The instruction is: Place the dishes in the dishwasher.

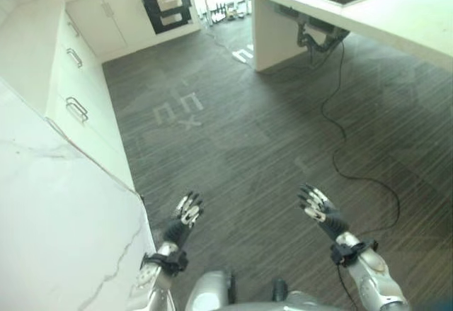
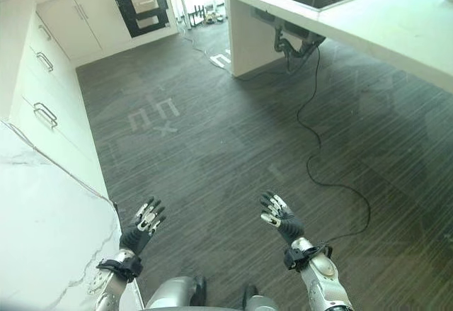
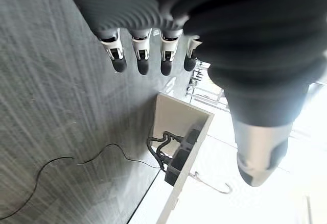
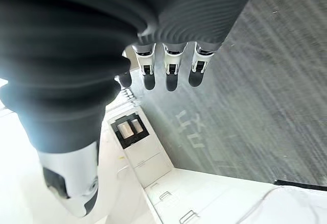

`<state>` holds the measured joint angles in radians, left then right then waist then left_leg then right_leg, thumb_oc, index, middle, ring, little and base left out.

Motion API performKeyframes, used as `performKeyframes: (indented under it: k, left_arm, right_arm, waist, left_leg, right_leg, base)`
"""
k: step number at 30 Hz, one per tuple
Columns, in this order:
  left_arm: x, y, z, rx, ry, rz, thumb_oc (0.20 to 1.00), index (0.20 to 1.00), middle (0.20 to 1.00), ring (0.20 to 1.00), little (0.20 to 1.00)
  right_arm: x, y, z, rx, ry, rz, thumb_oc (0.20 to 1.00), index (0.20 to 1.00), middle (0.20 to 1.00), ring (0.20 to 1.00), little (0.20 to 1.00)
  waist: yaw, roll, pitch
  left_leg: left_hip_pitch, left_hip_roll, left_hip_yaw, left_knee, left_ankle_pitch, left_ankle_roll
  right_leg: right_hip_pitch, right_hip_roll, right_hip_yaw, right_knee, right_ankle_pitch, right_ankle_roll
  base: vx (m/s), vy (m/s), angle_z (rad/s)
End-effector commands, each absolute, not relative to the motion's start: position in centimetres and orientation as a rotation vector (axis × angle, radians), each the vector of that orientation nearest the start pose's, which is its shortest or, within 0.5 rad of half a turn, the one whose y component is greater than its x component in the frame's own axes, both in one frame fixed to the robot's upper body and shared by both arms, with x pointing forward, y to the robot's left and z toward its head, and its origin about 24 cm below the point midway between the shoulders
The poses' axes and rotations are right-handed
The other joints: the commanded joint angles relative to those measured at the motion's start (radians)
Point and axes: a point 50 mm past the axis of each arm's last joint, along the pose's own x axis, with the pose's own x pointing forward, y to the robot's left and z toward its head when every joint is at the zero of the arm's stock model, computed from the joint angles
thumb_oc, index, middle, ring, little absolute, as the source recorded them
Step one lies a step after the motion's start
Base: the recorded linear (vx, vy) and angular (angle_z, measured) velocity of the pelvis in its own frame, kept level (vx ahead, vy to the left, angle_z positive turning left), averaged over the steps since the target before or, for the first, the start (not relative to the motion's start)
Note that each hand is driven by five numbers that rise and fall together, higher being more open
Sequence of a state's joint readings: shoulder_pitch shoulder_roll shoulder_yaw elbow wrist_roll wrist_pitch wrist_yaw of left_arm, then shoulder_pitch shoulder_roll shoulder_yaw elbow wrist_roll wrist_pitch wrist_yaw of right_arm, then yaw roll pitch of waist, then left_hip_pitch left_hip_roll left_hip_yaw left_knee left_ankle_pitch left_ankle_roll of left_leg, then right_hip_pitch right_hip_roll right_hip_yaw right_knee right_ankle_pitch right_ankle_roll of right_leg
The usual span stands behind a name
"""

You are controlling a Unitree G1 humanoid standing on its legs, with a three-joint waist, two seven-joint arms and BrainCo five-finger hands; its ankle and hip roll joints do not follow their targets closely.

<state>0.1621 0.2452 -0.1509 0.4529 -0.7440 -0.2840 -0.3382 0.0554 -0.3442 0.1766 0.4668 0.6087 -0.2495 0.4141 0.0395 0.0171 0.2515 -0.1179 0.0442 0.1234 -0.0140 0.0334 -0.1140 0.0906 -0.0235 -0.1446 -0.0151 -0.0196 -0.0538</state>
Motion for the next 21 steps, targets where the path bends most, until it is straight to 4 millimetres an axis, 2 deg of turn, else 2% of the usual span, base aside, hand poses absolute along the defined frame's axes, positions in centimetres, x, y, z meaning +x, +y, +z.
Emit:
performKeyframes:
  k: [1,3,5,6,8,9,10,11,12,13,14,15,16,17,18,19,20,21]
  left_arm:
    - [19.9,21.1,-3.3,-0.445,0.124,-0.087,1.000,1.000,1.000,1.000,1.000]
    - [19.7,21.3,-3.6,-0.449,0.130,-0.073,1.000,1.000,1.000,1.000,1.000]
    - [19.3,21.7,-3.8,-0.451,0.132,-0.063,1.000,1.000,1.000,1.000,1.000]
    - [19.0,21.9,-3.7,-0.401,0.153,-0.071,1.000,1.000,1.000,1.000,1.000]
    - [18.9,22.0,-3.9,-0.392,0.164,-0.082,1.000,1.000,1.000,1.000,1.000]
    - [18.9,22.0,-3.8,-0.386,0.170,-0.109,1.000,1.000,1.000,1.000,1.000]
    - [19.0,22.0,-3.6,-0.357,0.165,-0.137,1.000,1.000,1.000,1.000,1.000]
    - [19.1,21.9,-3.5,-0.351,0.164,-0.142,1.000,1.000,1.000,1.000,1.000]
    - [19.3,21.8,-3.3,-0.334,0.158,-0.154,1.000,1.000,1.000,1.000,1.000]
    - [19.7,21.7,-3.1,-0.317,0.158,-0.166,1.000,1.000,1.000,1.000,1.000]
    - [20.3,21.6,-3.0,-0.293,0.167,-0.171,1.000,1.000,1.000,1.000,1.000]
    - [20.4,21.6,-3.0,-0.291,0.169,-0.170,1.000,1.000,1.000,1.000,1.000]
    - [21.0,21.4,-2.9,-0.294,0.166,-0.161,1.000,1.000,1.000,1.000,1.000]
    - [21.2,21.3,-2.8,-0.303,0.156,-0.163,1.000,1.000,1.000,1.000,1.000]
    - [21.3,21.1,-2.6,-0.310,0.148,-0.182,1.000,1.000,1.000,1.000,1.000]
    - [21.6,21.0,-2.4,-0.295,0.151,-0.209,1.000,1.000,1.000,1.000,1.000]
    - [21.6,21.0,-2.4,-0.294,0.151,-0.211,1.000,1.000,1.000,1.000,1.000]
    - [21.9,20.8,-2.3,-0.281,0.149,-0.219,1.000,1.000,1.000,1.000,1.000]
  right_arm:
    - [21.7,-19.6,-2.1,0.239,0.140,0.352,1.000,1.000,1.000,1.000,1.000]
    - [21.5,-19.5,-2.2,0.230,0.143,0.354,1.000,1.000,1.000,1.000,1.000]
    - [21.4,-19.4,-2.2,0.227,0.142,0.360,1.000,1.000,1.000,1.000,1.000]
    - [21.6,-19.2,-2.2,0.237,0.144,0.351,1.000,1.000,1.000,1.000,1.000]
    - [21.7,-19.3,-2.2,0.249,0.141,0.339,1.000,1.000,1.000,1.000,1.000]
    - [21.8,-19.4,-2.0,0.259,0.127,0.328,1.000,1.000,1.000,1.000,1.000]
    - [21.9,-19.3,-1.6,0.252,0.110,0.327,1.000,1.000,1.000,1.000,1.000]
    - [21.9,-19.3,-1.5,0.249,0.107,0.327,1.000,1.000,1.000,1.000,1.000]
    - [22.0,-19.2,-1.2,0.245,0.096,0.323,1.000,1.000,1.000,1.000,1.000]
    - [22.0,-19.1,-1.1,0.252,0.089,0.310,1.000,1.000,1.000,1.000,1.000]
    - [22.0,-18.9,-1.1,0.272,0.092,0.288,1.000,1.000,1.000,1.000,1.000]
    - [22.0,-18.9,-1.1,0.275,0.093,0.284,1.000,1.000,1.000,1.000,1.000]
    - [22.1,-18.4,-1.2,0.279,0.089,0.290,1.000,1.000,1.000,1.000,1.000]
    - [22.2,-18.2,-1.1,0.269,0.079,0.305,1.000,1.000,1.000,1.000,1.000]
    - [22.3,-18.3,-0.8,0.259,0.065,0.306,1.000,1.000,1.000,1.000,1.000]
    - [22.1,-18.9,-0.8,0.276,0.074,0.289,1.000,1.000,1.000,1.000,1.000]
    - [22.1,-19.0,-0.8,0.278,0.076,0.288,1.000,1.000,1.000,1.000,1.000]
    - [22.0,-19.4,-1.0,0.290,0.090,0.289,1.000,1.000,1.000,1.000,1.000]
  waist:
    - [0.025,-0.003,-0.015]
    - [0.023,-0.003,-0.023]
    - [0.026,-0.010,-0.038]
    - [0.064,-0.025,-0.049]
    - [0.071,-0.031,-0.056]
    - [0.074,-0.040,-0.071]
    - [0.066,-0.049,-0.080]
    - [0.064,-0.051,-0.082]
    - [0.057,-0.044,-0.085]
    - [0.044,-0.046,-0.085]
    - [0.028,-0.038,-0.081]
    - [0.027,-0.038,-0.081]
    - [0.013,-0.008,-0.063]
    - [0.001,0.001,-0.047]
    - [-0.030,0.004,-0.019]
    - [-0.065,-0.005,0.005]
    - [-0.067,-0.003,0.004]
    - [-0.087,-0.027,0.017]
  left_leg:
    - [-0.093,0.053,0.098,0.070,0.089,0.023]
    - [-0.091,0.069,0.159,0.065,0.091,0.026]
    - [-0.066,0.061,0.204,0.050,0.070,0.043]
    - [-0.050,0.016,0.134,0.051,0.028,0.074]
    - [-0.041,0.003,0.129,0.051,0.017,0.087]
    - [-0.020,-0.015,0.129,0.034,0.012,0.104]
    - [0.006,-0.044,0.127,0.012,0.002,0.135]
    - [0.009,-0.049,0.127,0.010,-0.001,0.140]
    - [0.013,-0.056,0.135,0.007,0.004,0.166]
    - [0.023,-0.081,0.123,0.010,-0.015,0.191]
    - [0.042,-0.099,0.102,0.019,-0.041,0.220]
    - [0.044,-0.101,0.101,0.020,-0.043,0.223]
    - [0.077,-0.092,0.086,0.021,-0.061,0.231]
    - [0.099,-0.091,0.082,0.025,-0.070,0.234]
    - [0.146,-0.098,0.059,0.022,-0.087,0.233]
    - [0.202,-0.110,0.022,0.013,-0.117,0.235]
    - [0.202,-0.108,0.020,0.013,-0.118,0.235]
    - [0.247,-0.122,0.005,0.011,-0.150,0.228]
  right_leg:
    - [0.191,-0.007,-0.067,-0.006,-0.150,0.082]
    - [0.209,-0.016,-0.102,0.000,-0.168,0.090]
    - [0.226,-0.030,-0.119,0.012,-0.188,0.106]
    - [0.257,-0.050,-0.088,0.061,-0.235,0.118]
    - [0.272,-0.061,-0.092,0.079,-0.239,0.126]
    - [0.278,-0.079,-0.102,0.116,-0.223,0.142]
    - [0.255,-0.112,-0.104,0.221,-0.154,0.177]
    - [0.249,-0.118,-0.103,0.240,-0.144,0.184]
    - [0.211,-0.123,-0.094,0.330,-0.067,0.202]
    - [0.164,-0.125,-0.066,0.453,-0.001,0.232]
    - [0.079,-0.126,-0.027,0.681,0.113,0.265]
    - [0.063,-0.130,-0.022,0.702,0.124,0.267]
    - [-0.064,-0.166,-0.023,0.848,0.132,0.231]
    - [-0.114,-0.160,-0.038,0.841,0.088,0.207]
    - [-0.189,-0.101,-0.054,0.740,0.019,0.190]
    - [-0.240,-0.075,-0.071,0.604,-0.003,0.184]
    - [-0.242,-0.071,-0.074,0.589,0.002,0.183]
    - [-0.275,-0.085,-0.090,0.418,0.046,0.192]
  base:
    - [0.35,0.127,-0.08]
    - [0.32,0.145,-0.11]
    - [0.40,0.250,-0.01]
    - [0.49,0.327,-0.11]
    - [0.35,0.266,-0.62]
    - [0.32,0.346,-0.84]
    - [0.28,0.327,-0.51]
    - [0.16,0.308,-0.16]
    - [0.14,0.257,0.06]
    - [0.24,0.370,0.07]
    - [0.23,0.282,0.23]
    - [0.21,0.318,0.68]
    - [0.16,0.219,0.82]
    - [0.25,0.184,0.51]
    - [0.35,-0.029,-0.19]
    - [0.30,-0.079,-0.21]
    - [0.36,-0.135,0.58]
    - [0.28,-0.104,1.02]
